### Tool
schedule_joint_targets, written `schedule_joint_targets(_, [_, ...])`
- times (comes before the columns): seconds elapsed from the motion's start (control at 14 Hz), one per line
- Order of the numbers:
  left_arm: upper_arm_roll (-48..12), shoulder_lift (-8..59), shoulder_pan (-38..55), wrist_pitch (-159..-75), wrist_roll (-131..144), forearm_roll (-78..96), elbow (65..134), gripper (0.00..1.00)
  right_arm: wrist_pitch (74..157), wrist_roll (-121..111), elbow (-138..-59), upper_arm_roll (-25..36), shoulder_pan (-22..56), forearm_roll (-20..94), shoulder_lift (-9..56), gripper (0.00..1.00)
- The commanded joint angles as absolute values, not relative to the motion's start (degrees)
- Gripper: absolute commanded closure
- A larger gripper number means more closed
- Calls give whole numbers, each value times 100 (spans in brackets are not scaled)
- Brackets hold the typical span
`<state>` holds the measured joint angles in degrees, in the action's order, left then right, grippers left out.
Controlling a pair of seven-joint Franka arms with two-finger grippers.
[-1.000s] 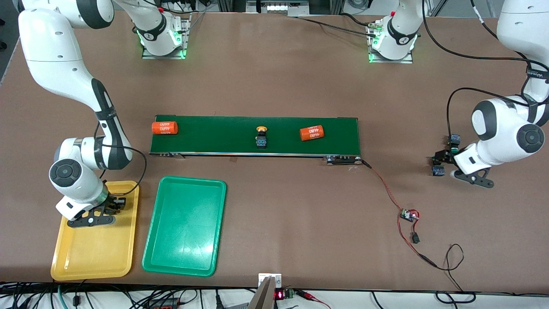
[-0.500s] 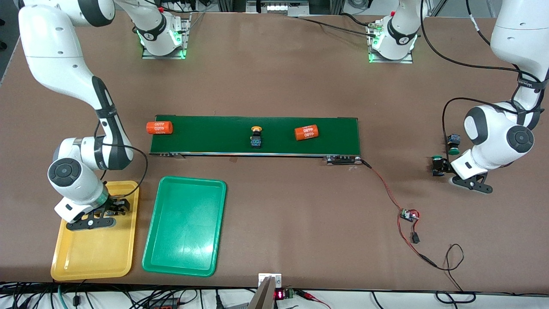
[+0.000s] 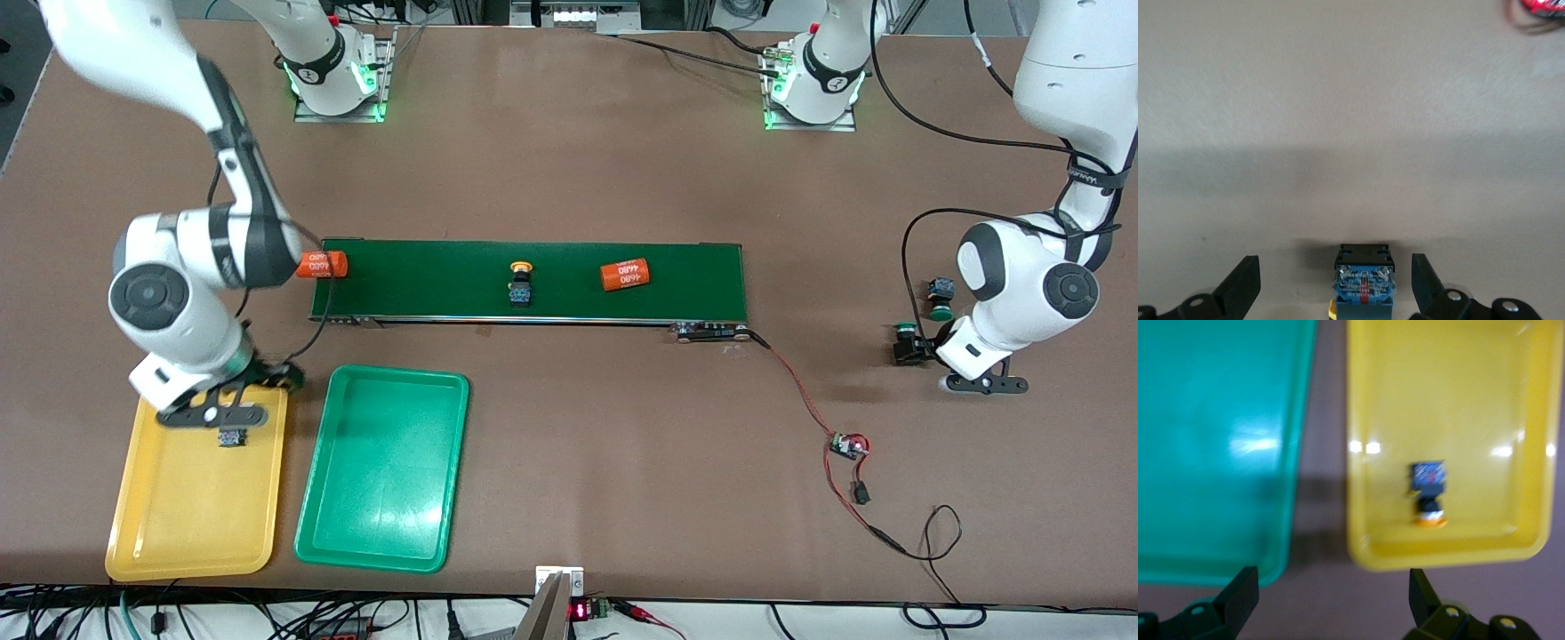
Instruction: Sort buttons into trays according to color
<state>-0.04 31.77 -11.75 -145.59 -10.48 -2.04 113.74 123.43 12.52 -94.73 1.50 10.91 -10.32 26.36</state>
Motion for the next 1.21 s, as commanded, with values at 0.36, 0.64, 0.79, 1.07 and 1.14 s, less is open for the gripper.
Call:
schedule_joint_targets(0.36, [62, 3270, -1099, -14371, -1020, -185, 11373, 71, 11364, 2178, -10617, 36, 2073, -237, 1152, 0])
schedule_joint_targets(0.64, [-8, 2990, -1099, -13986, -941, -185, 11329, 77, 11469, 2838, -10722, -307, 2434, -150, 1195, 0])
schedule_joint_targets(0.79, [-227, 2656, -1099, -13222, -914, -176, 11233, 77, 11653, 2918, -10836, -412, 2522, -62, 1248, 0])
schedule_joint_targets(1.07, [-1087, 2242, -1081, -12298, -82, -176, 11162, 76, 12470, 3208, -11206, -624, 2584, -62, 1467, 0])
schedule_joint_targets(1.14, [-1377, 2233, -1029, -12183, 147, -176, 11171, 75, 12533, 3278, -11206, -633, 2645, -62, 1520, 0])
